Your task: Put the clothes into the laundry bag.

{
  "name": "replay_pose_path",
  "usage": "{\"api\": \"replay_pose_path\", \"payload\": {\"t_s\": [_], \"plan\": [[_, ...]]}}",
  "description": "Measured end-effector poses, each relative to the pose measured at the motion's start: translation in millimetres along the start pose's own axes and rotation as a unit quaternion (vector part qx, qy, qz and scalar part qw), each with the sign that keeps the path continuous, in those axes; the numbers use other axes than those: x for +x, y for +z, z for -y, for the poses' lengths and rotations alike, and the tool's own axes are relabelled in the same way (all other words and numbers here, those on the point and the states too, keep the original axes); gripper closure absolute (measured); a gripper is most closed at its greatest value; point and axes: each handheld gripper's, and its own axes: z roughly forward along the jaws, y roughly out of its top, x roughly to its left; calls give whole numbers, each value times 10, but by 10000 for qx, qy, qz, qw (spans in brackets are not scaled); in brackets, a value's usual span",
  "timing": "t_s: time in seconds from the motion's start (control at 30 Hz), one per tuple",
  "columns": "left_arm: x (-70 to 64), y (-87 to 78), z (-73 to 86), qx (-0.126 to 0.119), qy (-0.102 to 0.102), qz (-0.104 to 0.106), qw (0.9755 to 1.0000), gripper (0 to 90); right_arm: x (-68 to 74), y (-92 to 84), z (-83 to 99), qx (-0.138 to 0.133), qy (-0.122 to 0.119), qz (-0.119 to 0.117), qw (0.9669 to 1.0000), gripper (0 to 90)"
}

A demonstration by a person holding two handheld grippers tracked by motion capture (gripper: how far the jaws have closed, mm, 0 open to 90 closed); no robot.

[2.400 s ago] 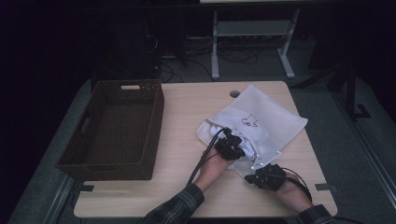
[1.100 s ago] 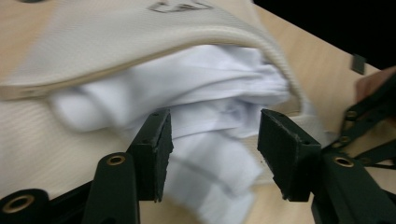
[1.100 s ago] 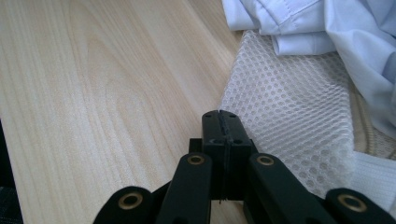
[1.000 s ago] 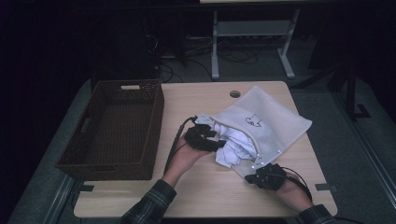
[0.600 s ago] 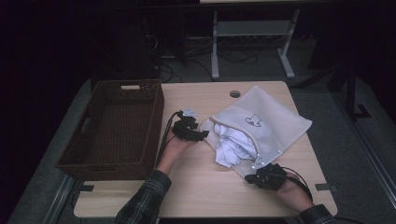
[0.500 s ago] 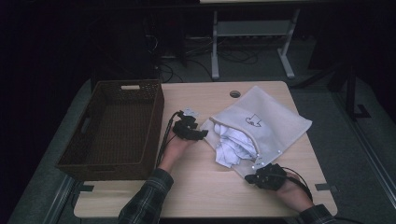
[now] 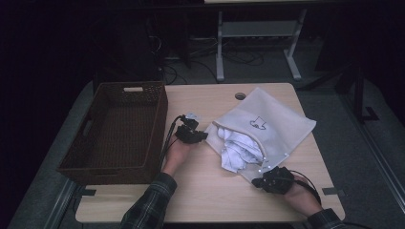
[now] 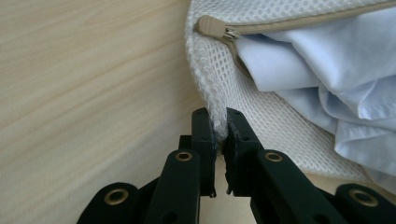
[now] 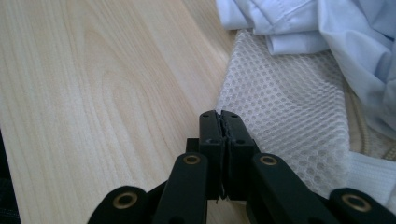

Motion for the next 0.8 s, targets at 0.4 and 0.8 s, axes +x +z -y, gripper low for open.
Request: {"api": "replay_pose_path", "payload": {"t_s": [0.4,0.8], "plan": [[-175,-277,289,-48,-75,139,9999,840,-163,-78,63,112,147,243,9995,865],[-450,-497,597,-66,14,180,9998,827,-370,-117,115,54,367,528,9979,865]]}}
